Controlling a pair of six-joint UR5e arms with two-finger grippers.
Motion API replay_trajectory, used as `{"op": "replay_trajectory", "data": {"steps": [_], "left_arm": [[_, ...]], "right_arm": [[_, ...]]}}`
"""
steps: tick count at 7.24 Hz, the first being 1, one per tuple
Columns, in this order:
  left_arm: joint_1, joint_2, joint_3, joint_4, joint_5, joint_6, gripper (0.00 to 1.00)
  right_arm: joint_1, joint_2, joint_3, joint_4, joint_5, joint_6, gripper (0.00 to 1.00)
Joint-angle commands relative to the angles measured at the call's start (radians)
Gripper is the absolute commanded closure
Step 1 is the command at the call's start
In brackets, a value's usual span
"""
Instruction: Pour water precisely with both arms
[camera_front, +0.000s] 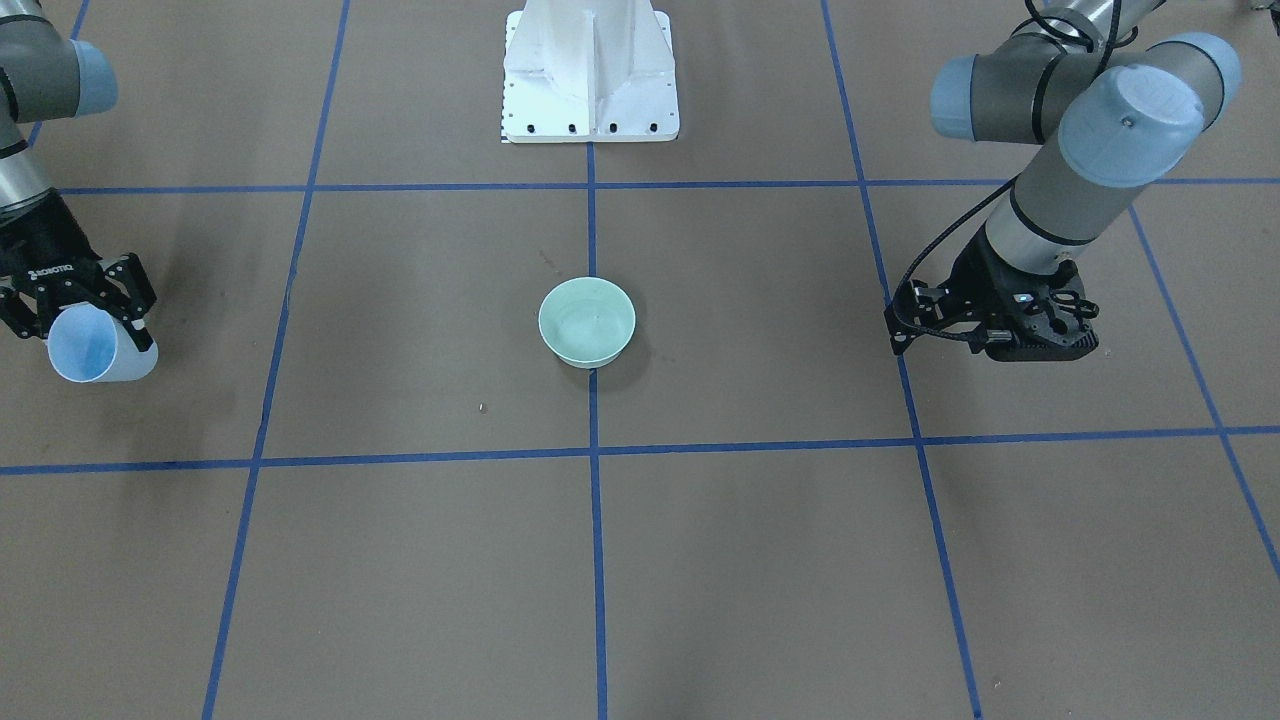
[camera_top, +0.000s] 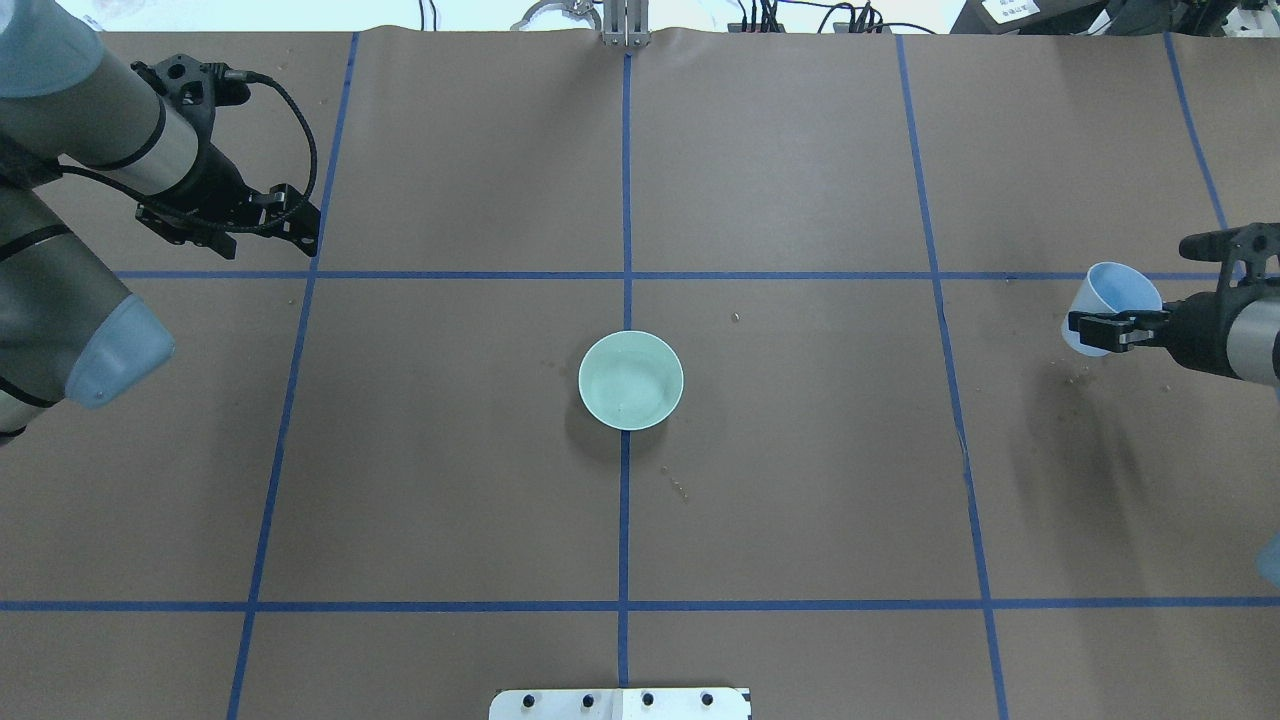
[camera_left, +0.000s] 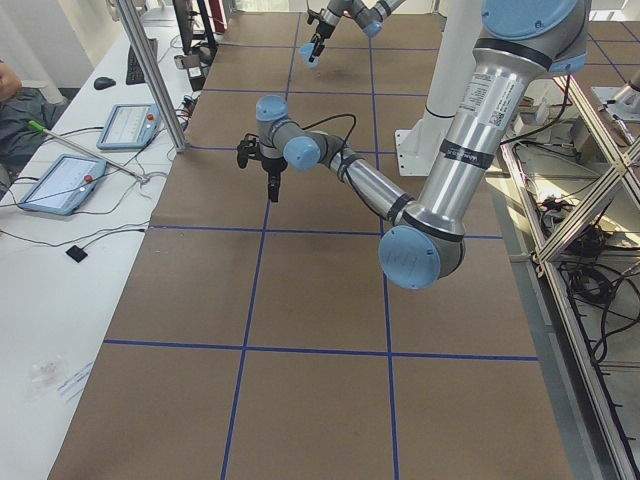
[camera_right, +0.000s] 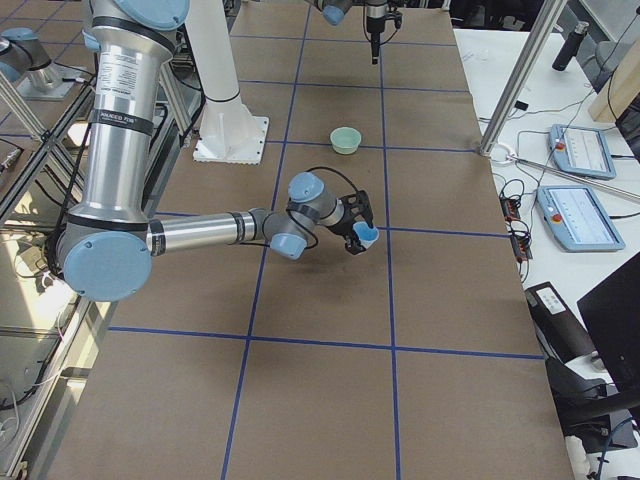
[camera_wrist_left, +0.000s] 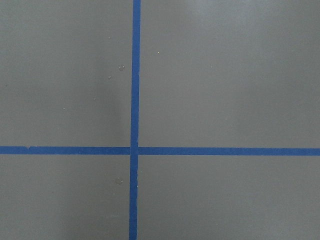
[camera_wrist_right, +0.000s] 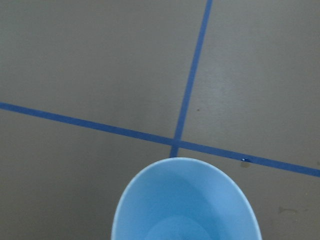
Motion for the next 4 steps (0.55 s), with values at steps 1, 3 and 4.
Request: {"op": "replay_trajectory", "data": {"steps": [1, 3, 4], "left_arm": [[0.002, 0.001, -0.001, 0.0, 0.0, -0.003, 0.08], [0.002, 0.002, 0.0, 0.0, 0.0, -0.001, 0.08], [0.002, 0.001, 0.0, 0.002, 0.0, -0.003, 0.08]], "right_arm": [[0.008, 0.001, -0.094, 0.116, -0.037, 0.031, 1.0], [0.005, 0.021, -0.173, 0.233, -0.093, 0.059, 1.0], [0.005, 0.041, -0.221, 0.267, -0.114, 0.059, 1.0]]}}
